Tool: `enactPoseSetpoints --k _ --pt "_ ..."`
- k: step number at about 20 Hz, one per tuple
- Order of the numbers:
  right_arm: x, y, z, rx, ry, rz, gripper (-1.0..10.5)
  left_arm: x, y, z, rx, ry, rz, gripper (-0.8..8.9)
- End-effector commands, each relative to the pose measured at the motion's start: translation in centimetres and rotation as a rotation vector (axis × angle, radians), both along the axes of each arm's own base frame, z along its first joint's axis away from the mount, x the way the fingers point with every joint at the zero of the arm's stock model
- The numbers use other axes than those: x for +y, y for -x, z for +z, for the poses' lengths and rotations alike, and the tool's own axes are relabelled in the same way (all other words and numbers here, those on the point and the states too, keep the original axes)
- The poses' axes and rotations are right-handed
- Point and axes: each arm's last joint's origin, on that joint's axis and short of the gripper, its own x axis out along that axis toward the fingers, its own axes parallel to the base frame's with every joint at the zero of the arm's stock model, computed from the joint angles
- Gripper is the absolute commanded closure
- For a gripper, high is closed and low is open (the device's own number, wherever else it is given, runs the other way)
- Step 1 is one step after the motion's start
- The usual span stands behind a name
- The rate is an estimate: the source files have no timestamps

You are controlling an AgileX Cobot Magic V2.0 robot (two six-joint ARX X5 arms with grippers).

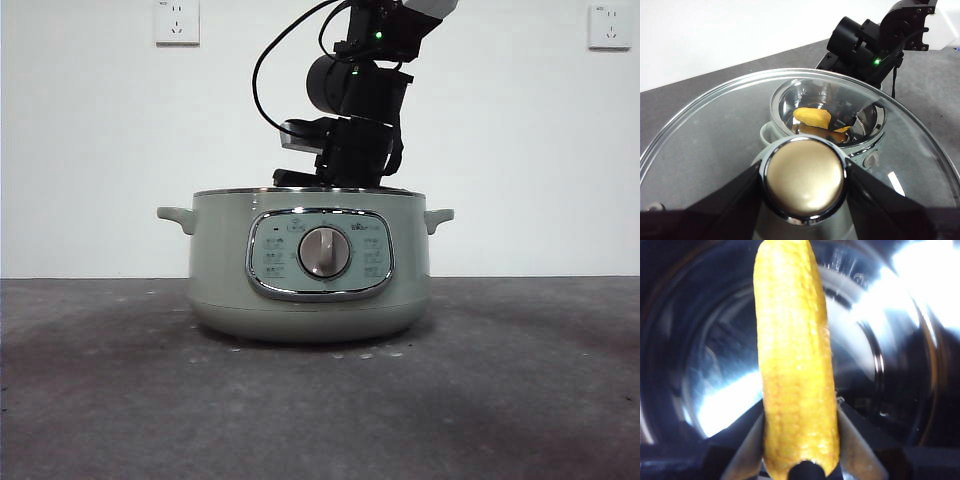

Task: Pick up the corn,open the lid,put the corn in the pot,close the lid

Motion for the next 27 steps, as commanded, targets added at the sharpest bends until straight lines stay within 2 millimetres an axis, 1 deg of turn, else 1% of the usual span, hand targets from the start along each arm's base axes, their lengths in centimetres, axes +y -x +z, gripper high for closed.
enactPoseSetpoints --k 1,5,6,7,10,11,12,15,18,20,21,23,25,26,27 --pt "0.2 -0.2 -1.2 0.021 0.025 0.001 9.6 0.1 0.3 0.8 -0.068 0.025 0.001 8.22" --pt "0.4 -0.1 -1.2 0.017 0.026 0.006 9.6 0.1 0.3 0.8 -0.063 0.023 0.001 8.22" --pt "0.6 0.0 -1.2 0.016 0.025 0.009 9.2 0.1 0.3 0.8 -0.061 0.023 0.001 8.22" --pt "0.8 0.1 -1.2 0.015 0.025 0.015 8.4 0.1 0.2 0.7 -0.058 0.022 0.001 8.22" --pt "1.5 0.5 -1.2 0.007 0.024 0.031 4.9 0.1 0.2 0.7 -0.049 0.019 0.001 8.22" --pt "1.7 0.6 -1.1 0.003 0.022 0.034 4.5 0.1 0.2 0.7 -0.048 0.019 0.001 8.22" --pt "1.8 0.7 -0.9 -0.003 0.025 0.034 4.4 0.1 0.2 0.7 -0.048 0.019 0.001 8.22" --pt "1.8 0.6 1.1 -0.017 0.007 0.012 4.4 0.1 0.2 0.7 -0.048 0.019 0.001 8.22" --pt "1.6 1.0 4.8 -0.041 -0.006 0.007 4.4 0.1 0.2 0.7 -0.048 0.018 0.001 8.22" --pt "0.9 1.9 8.8 -0.081 -0.013 -0.012 4.4 0.0 -0.1 0.7 -0.049 0.018 0.0 8.22" --pt "0.4 2.6 10.9 -0.098 -0.031 -0.03 4.5 0.0 -0.3 0.7 -0.051 0.018 0.0 8.22" --pt "-0.5 3.9 15.3 -0.201 -0.129 -0.076 4.5 -0.3 -1.1 0.6 -0.05 0.001 -0.006 8.22" --pt "-1.6 5.5 18.3 -0.261 -0.172 -0.078 4.5 -0.6 -2.2 0.4 -0.028 -0.006 -0.007 8.22" --pt "-2.3 6.7 19.8 -0.284 -0.194 -0.081 4.5 -0.8 -3.0 0.2 -0.021 -0.007 -0.01 8.22" --pt "-2.9 7.6 20.9 -0.299 -0.213 -0.08 4.5 -1.0 -3.6 0.2 -0.02 -0.001 -0.023 8.22"
